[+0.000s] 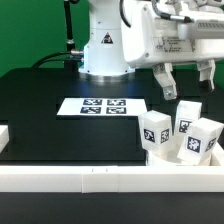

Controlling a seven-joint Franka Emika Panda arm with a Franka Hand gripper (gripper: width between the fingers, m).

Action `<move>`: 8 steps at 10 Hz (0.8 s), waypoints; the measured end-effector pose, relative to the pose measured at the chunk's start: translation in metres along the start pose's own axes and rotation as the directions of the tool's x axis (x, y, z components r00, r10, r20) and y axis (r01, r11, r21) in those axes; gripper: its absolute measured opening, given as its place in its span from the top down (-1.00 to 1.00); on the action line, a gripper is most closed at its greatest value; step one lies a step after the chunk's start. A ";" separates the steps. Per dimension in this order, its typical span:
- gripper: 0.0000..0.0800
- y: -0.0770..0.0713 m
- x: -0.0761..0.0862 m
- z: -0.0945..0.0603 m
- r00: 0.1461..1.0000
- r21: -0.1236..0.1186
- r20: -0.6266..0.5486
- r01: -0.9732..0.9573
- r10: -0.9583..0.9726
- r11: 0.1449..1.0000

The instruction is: Assemble stool

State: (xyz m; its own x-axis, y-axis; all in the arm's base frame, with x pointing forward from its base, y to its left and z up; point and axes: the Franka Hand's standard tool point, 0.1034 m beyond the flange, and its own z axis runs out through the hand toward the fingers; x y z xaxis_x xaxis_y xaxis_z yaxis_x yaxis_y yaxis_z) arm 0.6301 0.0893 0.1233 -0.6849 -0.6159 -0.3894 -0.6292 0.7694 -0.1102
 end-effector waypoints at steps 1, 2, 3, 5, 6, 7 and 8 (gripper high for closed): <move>-0.62 0.000 0.000 0.000 1.000 0.000 0.000 0.000 0.000 1.000; -0.62 0.000 0.001 0.001 1.000 0.000 -0.001 0.000 0.000 1.000; -0.62 0.000 0.001 0.001 1.000 0.000 -0.002 0.000 0.000 1.000; -0.62 0.000 0.001 0.001 1.000 0.000 -0.003 0.000 0.000 1.000; -0.62 0.000 0.001 0.001 1.000 -0.001 -0.003 0.000 0.000 1.000; -0.62 0.000 0.002 0.001 1.000 -0.001 -0.004 0.000 0.000 1.000; -0.62 0.000 0.002 0.002 1.000 -0.001 -0.004 0.000 0.000 1.000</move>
Offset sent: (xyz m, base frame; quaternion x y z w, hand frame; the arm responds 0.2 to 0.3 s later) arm 0.0000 0.0000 0.0000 0.0000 0.0000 0.0000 1.0000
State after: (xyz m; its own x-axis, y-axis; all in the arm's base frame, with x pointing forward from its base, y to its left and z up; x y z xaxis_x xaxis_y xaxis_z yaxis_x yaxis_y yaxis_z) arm 0.6293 0.0888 0.1211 -0.6863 -0.6165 -0.3858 -0.6294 0.7693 -0.1096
